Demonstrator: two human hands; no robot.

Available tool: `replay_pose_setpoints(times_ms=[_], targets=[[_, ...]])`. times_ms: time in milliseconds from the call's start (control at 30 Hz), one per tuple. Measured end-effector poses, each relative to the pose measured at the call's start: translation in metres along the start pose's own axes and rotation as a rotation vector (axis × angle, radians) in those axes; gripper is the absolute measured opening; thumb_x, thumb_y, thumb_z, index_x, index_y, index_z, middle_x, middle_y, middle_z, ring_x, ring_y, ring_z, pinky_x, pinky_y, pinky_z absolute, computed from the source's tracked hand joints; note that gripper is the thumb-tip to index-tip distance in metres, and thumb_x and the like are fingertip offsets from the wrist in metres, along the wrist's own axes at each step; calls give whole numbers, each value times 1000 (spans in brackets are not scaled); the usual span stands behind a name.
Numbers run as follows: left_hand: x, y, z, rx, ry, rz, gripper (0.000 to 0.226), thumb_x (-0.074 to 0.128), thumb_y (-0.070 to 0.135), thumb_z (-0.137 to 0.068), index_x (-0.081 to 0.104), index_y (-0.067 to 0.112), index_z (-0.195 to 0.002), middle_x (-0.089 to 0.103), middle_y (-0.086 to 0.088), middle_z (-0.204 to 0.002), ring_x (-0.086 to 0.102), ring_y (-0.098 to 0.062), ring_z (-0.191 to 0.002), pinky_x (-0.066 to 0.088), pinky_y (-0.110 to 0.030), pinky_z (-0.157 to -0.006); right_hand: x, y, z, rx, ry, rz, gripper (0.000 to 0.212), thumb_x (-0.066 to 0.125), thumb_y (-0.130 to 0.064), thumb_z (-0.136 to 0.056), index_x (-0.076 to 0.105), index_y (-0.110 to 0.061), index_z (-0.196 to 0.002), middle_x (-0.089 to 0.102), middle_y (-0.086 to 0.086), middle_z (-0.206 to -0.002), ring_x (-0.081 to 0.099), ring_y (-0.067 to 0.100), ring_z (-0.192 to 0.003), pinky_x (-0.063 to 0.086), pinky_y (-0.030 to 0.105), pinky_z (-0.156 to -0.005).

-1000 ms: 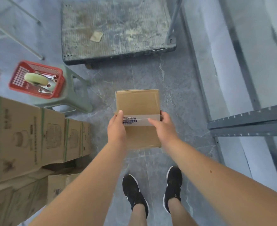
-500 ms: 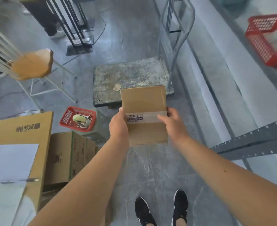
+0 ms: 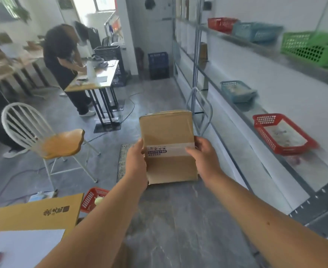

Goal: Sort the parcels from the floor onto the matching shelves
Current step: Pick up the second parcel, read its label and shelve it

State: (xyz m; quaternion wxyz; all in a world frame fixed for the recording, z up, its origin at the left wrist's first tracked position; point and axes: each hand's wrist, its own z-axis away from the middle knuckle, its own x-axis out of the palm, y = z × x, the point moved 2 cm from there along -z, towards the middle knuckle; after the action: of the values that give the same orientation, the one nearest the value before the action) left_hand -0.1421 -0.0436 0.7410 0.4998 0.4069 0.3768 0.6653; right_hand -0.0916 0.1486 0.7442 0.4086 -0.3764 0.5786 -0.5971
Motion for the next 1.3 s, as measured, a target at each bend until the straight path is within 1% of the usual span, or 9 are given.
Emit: replay_pose_setpoints(times_ms=[133, 333, 400, 533, 667, 833, 1000, 1133, 1300], targets=[[12, 44, 12, 115, -18, 46, 44, 53, 53, -104, 61, 24, -136, 69, -7, -133, 66, -29, -122, 51, -51, -108, 4, -43, -6, -97, -4, -31, 34, 68, -16, -98, 60, -24, -130, 73, -10, -116, 70, 7, -106, 51, 26, -83], [24, 100, 27, 192, -46, 37, 22, 55, 46, -108, 69, 29, -104, 71, -1, -115, 64, -17, -98, 50, -38, -83, 6, -100, -12, -200, -49, -8, 48, 71, -28, -87, 61, -24, -135, 76, -7, -120, 73, 13, -109, 57, 36, -91], [27, 114, 30, 210, -53, 29, 27, 55, 48, -107, 70, 27, -110, 73, -1, -113, 66, -18, -100, 50, -35, -77, 6, -112, -16, -203, -54, -21, 47, 71, -31, -83, 62, -26, -129, 76, -6, -120, 73, 16, -110, 58, 41, -96], [34, 142, 41, 265, -47, 8, 61, 57, 68, -87, 72, 25, -128, 74, -4, -127, 68, -27, -119, 53, -46, -99, 4, -134, -23, -225, -61, -47, 26, 71, -20, -96, 59, -26, -119, 72, -5, -117, 71, 17, -109, 57, 38, -91], [43, 166, 44, 295, -35, 74, 48, 55, 64, -96, 72, 22, -114, 72, -3, -116, 64, -26, -105, 52, -47, -97, -7, -160, -27, -285, -40, -48, 21, 66, -21, -102, 60, -20, -122, 69, -10, -107, 65, 4, -96, 46, 25, -74], [54, 185, 56, 327, 1, 112, 52, 46, 60, -106, 64, 22, -138, 70, -3, -136, 66, -29, -127, 51, -56, -113, -19, -182, -33, -310, -65, -58, 7, 60, -32, -105, 59, -27, -109, 66, -9, -107, 64, 13, -102, 48, 36, -88], [65, 195, 71, 353, 1, 164, 32, 44, 48, -112, 64, 24, -119, 70, 0, -123, 66, -27, -123, 53, -52, -110, -29, -199, -32, -334, -78, -75, 46, 47, -67, -88, 68, -30, -107, 74, 0, -117, 70, 20, -114, 54, 59, -105], [72, 202, 78, 383, -18, 189, 37, 58, 48, -104, 68, 21, -127, 72, -1, -122, 69, -25, -115, 57, -48, -101, -40, -204, -43, -346, -52, -66, 54, 38, -73, -89, 70, -29, -92, 77, 1, -114, 71, 24, -114, 53, 62, -105], [79, 205, 82, 389, -46, 199, 19, 60, 36, -105, 66, 18, -109, 63, 1, -93, 65, -20, -92, 57, -45, -95, -55, -212, -38, -334, -23, -94, 48, 42, -69, -94, 72, -32, -93, 78, 0, -114, 73, 25, -113, 57, 61, -102]])
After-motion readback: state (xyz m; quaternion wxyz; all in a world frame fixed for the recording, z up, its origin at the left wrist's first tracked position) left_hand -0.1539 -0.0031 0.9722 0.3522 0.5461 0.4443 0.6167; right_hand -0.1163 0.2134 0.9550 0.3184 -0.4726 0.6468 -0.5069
